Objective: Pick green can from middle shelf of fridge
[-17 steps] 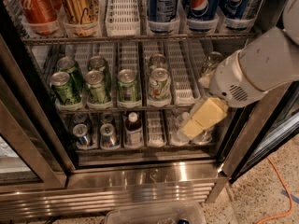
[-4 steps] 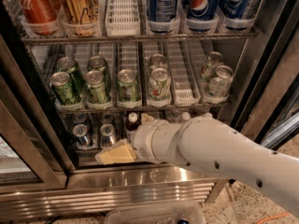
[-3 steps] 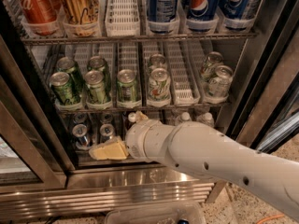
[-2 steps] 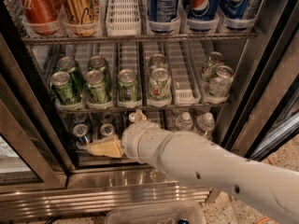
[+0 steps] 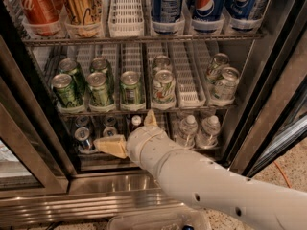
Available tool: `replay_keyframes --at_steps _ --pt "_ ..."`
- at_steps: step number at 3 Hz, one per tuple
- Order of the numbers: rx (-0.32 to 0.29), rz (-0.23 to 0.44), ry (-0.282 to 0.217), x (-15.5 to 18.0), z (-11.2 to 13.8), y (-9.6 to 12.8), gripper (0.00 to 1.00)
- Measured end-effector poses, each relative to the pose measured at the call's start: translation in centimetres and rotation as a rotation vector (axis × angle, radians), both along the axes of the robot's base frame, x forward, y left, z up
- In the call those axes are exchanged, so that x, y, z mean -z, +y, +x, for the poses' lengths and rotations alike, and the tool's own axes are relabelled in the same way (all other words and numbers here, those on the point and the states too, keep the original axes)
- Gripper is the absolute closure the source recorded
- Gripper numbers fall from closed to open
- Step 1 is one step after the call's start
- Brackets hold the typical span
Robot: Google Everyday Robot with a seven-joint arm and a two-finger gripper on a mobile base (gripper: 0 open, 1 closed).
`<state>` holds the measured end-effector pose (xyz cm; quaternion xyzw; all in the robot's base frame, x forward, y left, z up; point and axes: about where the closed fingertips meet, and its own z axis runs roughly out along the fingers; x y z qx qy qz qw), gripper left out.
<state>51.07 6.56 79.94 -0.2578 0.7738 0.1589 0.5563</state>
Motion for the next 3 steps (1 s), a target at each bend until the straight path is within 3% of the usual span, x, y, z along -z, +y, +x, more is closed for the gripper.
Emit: replay_keyframes --at_steps 1,2,3 --pt "0.044 0.015 -0.030 -0.5 0.2 -0.2 0.00" --pt "0.056 0.045 -0.073 -1.4 0.6 1.1 0.00" --pt "0.056 0.045 -0.073 -1.4 0.6 1.1 0.00"
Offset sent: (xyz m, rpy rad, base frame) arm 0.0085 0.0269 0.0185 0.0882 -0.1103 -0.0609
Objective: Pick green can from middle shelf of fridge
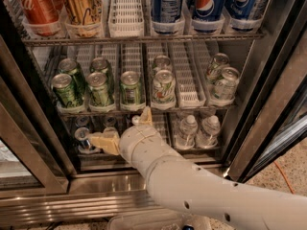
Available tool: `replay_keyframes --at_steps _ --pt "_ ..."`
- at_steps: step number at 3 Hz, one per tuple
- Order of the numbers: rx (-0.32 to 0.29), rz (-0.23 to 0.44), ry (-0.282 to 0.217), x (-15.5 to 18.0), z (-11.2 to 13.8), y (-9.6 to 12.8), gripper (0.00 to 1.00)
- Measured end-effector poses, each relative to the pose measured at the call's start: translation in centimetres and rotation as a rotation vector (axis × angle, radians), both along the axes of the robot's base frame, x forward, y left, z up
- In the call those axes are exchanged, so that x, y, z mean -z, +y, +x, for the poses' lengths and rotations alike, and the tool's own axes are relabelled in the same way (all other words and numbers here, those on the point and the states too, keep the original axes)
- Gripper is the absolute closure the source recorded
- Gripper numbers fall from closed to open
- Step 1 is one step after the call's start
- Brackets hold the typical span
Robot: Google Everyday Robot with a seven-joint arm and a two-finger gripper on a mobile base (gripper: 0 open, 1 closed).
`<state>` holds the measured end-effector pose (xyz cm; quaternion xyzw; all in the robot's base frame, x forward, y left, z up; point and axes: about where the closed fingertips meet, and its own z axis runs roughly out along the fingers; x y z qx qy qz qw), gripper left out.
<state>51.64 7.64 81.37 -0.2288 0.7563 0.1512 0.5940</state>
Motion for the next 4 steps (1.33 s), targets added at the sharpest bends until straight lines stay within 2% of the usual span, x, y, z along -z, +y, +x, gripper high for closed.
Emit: replay_keyframes --at_steps 1,2,3,4 --pt "0.017 0.031 -0.001 0.0 0.4 0.4 0.00" --pt "0.049 0.074 -0.032 0.3 0.8 1.3 0.00" --pt "0.106 0.103 -0.106 0.0 1.4 1.7 0.00" --pt "0.168 0.105 -0.181 -0.7 2.2 0.7 0.00"
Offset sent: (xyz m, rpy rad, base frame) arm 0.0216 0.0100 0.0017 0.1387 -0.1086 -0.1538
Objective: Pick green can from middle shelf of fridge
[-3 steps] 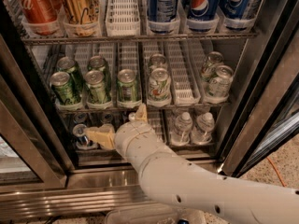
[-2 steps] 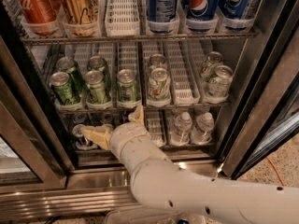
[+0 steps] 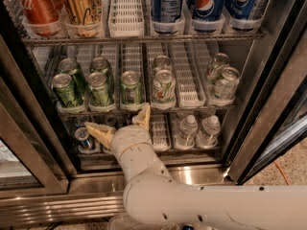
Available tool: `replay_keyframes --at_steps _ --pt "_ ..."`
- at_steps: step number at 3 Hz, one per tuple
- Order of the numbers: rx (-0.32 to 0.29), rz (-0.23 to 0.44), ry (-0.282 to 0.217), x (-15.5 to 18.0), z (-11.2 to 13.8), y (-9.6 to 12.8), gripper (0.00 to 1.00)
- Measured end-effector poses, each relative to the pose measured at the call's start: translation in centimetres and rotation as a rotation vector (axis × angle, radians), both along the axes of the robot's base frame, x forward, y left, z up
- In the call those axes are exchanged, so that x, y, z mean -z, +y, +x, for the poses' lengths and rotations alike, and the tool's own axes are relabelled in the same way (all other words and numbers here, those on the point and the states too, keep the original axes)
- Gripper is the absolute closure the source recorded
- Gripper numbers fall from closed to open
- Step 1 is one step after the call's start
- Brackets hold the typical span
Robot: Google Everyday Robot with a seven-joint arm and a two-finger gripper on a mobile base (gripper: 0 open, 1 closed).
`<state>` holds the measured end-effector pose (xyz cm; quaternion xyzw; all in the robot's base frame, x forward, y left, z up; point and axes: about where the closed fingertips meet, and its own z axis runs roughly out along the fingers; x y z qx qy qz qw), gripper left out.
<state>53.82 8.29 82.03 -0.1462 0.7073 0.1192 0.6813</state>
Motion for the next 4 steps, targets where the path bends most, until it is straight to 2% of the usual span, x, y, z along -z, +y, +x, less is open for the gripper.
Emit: replay_keyframes --at_steps 1,2,3,4 --pt "0.018 -0.007 -0.059 -0.75 0.54 -1.13 0.00" --pt "0.009 -0.006 -0.090 -1.05 0.65 -1.29 0.00" --pt "-0.026 0.029 -0.097 -0.62 1.05 -0.46 0.00" --pt "-0.026 0.029 -0.097 -0.62 1.05 -0.46 0.00"
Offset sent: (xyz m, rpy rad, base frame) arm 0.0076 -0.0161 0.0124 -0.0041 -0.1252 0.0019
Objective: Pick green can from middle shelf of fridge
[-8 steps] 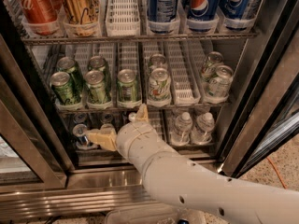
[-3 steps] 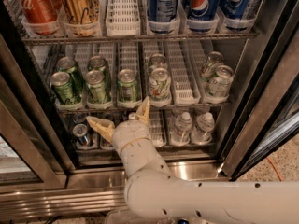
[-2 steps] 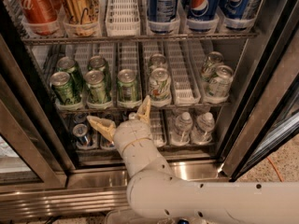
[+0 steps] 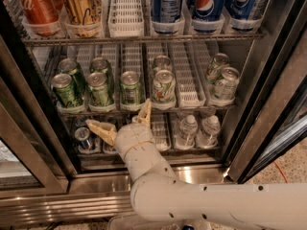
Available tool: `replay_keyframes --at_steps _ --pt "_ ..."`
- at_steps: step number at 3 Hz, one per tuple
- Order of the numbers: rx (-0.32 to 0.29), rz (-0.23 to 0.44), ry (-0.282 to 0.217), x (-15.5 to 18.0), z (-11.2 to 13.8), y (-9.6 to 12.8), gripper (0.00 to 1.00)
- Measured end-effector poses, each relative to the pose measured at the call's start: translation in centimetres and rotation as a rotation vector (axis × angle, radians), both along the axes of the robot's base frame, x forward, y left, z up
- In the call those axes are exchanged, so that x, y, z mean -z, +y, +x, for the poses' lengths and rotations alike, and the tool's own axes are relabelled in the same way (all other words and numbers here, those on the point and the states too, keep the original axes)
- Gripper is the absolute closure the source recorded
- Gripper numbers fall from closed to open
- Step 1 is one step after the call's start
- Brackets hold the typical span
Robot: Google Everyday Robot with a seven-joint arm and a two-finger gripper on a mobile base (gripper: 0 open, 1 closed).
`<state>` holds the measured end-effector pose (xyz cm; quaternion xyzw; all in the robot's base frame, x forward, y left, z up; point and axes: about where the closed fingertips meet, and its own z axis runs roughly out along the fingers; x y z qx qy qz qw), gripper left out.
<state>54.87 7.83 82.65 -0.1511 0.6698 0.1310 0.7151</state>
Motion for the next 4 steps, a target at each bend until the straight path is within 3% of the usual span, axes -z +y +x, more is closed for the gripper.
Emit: replay_keyframes --at_steps 2,3,4 --pt "-0.007 0.018 -0.015 -0.1 0.3 0.8 0.00" --pt "-0.001 0.017 -0.029 -0.2 0.8 0.9 0.19" --pt "0.014 0.010 -0.037 -0.2 1.2 0.6 0.21"
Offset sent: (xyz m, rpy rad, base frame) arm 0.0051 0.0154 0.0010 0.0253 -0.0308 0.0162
